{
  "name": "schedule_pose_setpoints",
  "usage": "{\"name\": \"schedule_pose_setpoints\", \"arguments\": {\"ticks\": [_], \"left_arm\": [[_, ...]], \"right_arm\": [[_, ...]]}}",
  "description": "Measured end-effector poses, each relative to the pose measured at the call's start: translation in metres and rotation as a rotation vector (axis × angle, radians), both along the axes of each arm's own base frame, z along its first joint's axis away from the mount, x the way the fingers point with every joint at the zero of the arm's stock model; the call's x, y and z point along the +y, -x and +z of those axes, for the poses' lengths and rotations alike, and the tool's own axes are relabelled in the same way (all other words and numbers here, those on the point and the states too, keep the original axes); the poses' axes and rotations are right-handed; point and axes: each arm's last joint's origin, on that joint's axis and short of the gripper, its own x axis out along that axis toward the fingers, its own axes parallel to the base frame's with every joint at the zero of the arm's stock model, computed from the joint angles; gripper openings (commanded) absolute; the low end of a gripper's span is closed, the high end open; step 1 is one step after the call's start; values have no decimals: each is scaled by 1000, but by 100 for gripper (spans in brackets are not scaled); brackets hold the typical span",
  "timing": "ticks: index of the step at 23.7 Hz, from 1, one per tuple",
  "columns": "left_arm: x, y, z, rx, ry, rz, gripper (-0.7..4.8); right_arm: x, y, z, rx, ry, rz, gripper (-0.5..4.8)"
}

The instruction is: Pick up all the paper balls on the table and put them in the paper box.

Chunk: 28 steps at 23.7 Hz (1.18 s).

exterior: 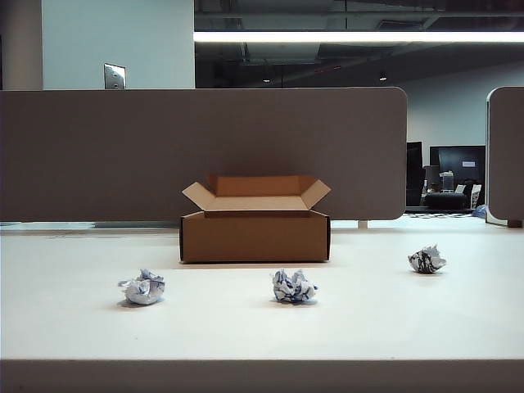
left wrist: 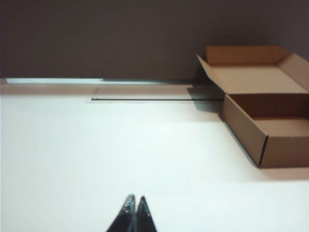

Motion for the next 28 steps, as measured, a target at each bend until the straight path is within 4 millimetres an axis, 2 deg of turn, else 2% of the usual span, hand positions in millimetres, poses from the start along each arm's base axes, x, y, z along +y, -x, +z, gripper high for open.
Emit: {"name": "schedule_pose_setpoints", "arguments": {"ticks": [9,11,13,15,17,20,21,22,24,28], "left_arm": [[0,0,-4,43,34,-4,-5],[-1,0,-3,41,56,-36,-5],[-2,2,6,29,67,-58,-5],[-2,7,25,-11,85,-64,-5],[-1,15,49,-59,89,-67,-5],[-1,27,81,-108,85,-69,-5],[-1,31,100,-139,84,-70,-5],[-1,32,111,-153,84,-71,-5],[-1,30,128,-150,83,-73,-5],[-4,12,165,-99,77,-154,-5]], "right_arm": [[0,0,-2,16,-10,0,21],[0,0,0,3,-43,1,0],[0,0,3,-31,-85,0,-6],[0,1,10,-85,-124,0,-6],[0,6,30,-156,-147,-3,-6],[1,22,77,-290,-147,6,-6],[1,29,98,-312,-146,8,-6],[1,30,107,-302,-146,7,-6],[1,28,124,-255,-144,2,-6],[0,14,158,-185,-112,-8,-6]]}}
